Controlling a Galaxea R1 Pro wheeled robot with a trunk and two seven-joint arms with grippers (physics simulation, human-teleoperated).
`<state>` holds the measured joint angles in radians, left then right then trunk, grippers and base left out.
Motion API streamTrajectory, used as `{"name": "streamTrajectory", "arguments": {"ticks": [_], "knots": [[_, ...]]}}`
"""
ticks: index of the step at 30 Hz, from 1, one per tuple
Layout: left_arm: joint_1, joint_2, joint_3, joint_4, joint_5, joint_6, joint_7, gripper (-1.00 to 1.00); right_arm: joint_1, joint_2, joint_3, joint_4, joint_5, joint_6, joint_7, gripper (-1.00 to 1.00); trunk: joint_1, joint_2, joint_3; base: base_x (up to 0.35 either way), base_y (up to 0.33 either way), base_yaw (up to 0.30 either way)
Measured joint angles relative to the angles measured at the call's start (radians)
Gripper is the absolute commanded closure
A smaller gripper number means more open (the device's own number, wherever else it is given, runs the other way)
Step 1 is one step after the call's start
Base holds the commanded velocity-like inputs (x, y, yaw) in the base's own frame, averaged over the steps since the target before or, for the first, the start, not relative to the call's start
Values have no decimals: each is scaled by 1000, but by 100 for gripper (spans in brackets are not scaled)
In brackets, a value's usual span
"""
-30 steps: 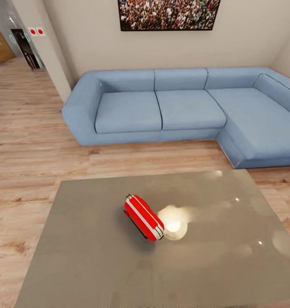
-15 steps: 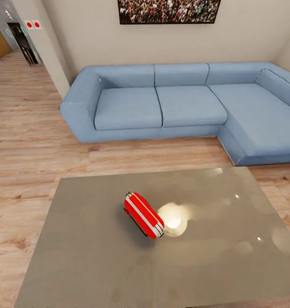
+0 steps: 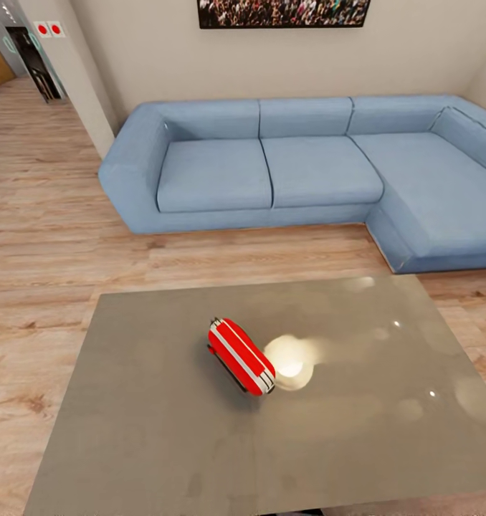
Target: Turn on the radio receiver that's on the table in the living room.
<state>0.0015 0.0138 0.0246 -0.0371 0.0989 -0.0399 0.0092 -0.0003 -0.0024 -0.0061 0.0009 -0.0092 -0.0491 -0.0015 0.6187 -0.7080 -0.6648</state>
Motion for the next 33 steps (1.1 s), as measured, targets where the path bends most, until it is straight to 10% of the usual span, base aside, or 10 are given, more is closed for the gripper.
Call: {"name": "streamTrajectory", "arguments": {"ticks": [33], "knots": [[0,0,0,0,-1,0,0,-100,0,-1,2,0,3,-25,0,-100,0,0,-27,0,0,112]]}}
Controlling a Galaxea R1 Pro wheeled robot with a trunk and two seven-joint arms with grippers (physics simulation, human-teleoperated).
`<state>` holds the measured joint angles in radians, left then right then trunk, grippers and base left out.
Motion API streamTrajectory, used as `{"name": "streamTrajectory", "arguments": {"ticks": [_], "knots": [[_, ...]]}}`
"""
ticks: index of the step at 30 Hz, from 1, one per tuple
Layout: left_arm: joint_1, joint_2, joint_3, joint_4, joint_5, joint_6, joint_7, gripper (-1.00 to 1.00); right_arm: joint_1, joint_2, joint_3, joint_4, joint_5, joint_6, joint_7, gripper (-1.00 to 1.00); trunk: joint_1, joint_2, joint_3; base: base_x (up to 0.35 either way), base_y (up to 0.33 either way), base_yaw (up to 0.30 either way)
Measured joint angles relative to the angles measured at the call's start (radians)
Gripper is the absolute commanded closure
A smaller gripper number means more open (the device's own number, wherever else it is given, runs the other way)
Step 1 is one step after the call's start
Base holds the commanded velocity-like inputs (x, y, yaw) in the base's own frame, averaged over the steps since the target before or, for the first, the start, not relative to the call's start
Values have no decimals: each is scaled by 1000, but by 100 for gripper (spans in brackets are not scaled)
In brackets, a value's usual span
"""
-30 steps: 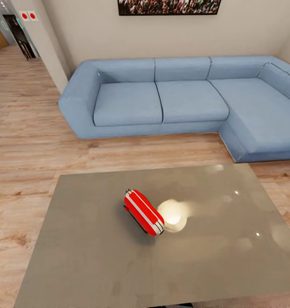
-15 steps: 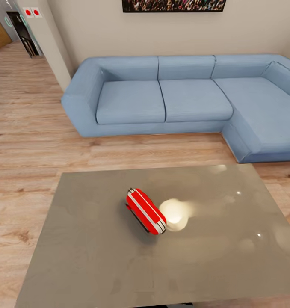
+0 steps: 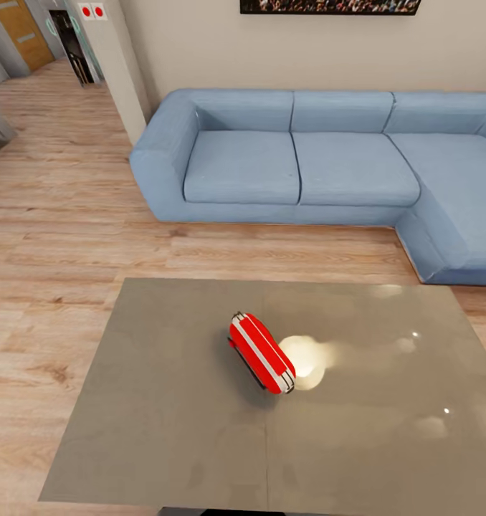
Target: Turn on the radio receiver that's on the table in the living room.
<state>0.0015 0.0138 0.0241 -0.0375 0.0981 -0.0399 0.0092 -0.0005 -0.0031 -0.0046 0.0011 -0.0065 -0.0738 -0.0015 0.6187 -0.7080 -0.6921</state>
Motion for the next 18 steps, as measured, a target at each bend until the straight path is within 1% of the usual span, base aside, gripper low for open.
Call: {"name": "streamTrajectory", "arguments": {"ticks": [18], "knots": [[0,0,0,0,1,0,0,-100,0,0,-2,0,-1,2,0,-100,0,0,0,0,0,4]]}}
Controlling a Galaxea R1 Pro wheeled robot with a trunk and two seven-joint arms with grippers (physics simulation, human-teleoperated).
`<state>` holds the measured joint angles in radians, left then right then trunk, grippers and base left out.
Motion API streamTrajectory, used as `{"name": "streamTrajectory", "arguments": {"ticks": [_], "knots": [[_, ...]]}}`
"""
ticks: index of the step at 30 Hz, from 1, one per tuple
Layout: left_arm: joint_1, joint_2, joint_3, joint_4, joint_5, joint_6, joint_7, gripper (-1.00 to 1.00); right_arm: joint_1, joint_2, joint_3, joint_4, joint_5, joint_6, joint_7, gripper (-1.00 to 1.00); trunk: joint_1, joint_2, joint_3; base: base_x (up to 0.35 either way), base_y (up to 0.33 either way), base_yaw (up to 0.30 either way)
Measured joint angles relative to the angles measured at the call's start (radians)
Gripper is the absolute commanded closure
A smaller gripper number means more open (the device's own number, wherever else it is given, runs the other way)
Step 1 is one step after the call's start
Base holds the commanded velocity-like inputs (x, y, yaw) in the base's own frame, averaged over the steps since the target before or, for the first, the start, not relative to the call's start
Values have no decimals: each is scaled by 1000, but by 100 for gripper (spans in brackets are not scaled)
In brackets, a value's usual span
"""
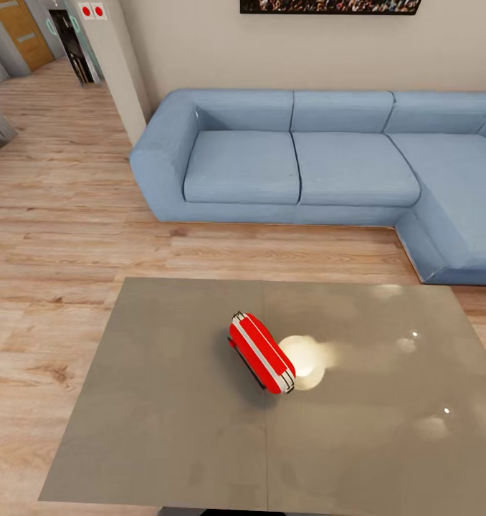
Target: Turn on the radio receiver that's on the table in the living room.
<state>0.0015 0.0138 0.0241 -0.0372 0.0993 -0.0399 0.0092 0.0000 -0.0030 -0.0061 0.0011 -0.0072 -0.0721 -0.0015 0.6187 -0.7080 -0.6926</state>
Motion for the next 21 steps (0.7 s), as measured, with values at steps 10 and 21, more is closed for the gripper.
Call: {"name": "streamTrajectory", "arguments": {"ticks": [10,21], "knots": [[0,0,0,0,-1,0,0,-100,0,0,1,0,1,-4,0,-100,0,0,-8,0,0,0],[0,1,0,0,0,0,0,-100,-1,0,2,0,2,-3,0,-100,0,0,-21,0,0,0]]}}
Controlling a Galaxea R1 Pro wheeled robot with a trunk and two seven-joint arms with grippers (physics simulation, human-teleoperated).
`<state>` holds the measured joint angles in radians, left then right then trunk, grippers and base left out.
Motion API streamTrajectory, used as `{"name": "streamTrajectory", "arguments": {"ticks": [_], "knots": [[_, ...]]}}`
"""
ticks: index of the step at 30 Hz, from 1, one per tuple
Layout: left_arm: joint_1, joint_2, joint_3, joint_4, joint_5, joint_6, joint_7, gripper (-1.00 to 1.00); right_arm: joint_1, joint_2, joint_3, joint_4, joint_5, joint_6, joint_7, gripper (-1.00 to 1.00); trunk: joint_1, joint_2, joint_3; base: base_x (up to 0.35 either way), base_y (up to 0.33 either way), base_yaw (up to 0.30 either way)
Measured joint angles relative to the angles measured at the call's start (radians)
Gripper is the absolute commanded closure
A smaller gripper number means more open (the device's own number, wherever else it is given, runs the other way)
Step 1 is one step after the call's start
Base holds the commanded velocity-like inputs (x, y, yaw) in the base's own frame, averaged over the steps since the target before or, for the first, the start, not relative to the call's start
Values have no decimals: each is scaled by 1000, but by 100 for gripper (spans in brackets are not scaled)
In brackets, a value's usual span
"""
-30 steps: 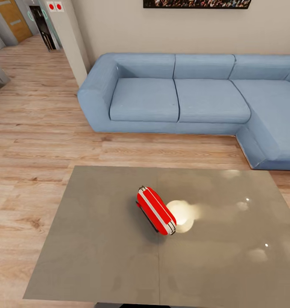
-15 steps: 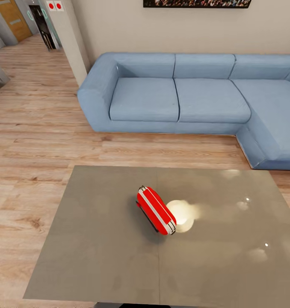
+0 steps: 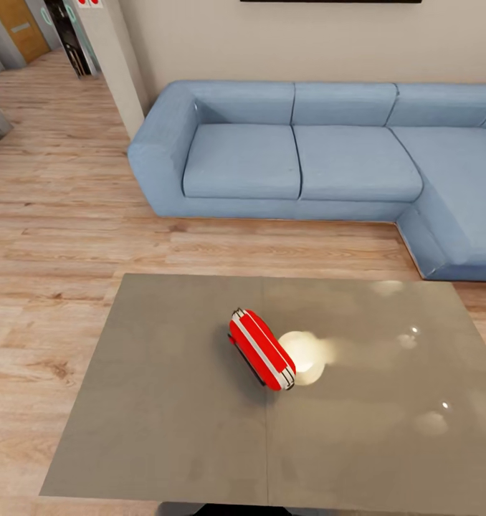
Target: Turn on the radio receiver that's on the table in the living room.
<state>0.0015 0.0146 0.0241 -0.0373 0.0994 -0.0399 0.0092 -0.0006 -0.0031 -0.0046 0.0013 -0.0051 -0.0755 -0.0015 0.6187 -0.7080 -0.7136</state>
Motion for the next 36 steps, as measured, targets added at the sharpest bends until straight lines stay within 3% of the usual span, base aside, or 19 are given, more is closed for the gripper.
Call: {"name": "streamTrajectory", "arguments": {"ticks": [36], "knots": [[0,0,0,0,0,0,0,-100,1,0,2,0,1,2,0,-100,0,0,-39,0,0,0]]}}
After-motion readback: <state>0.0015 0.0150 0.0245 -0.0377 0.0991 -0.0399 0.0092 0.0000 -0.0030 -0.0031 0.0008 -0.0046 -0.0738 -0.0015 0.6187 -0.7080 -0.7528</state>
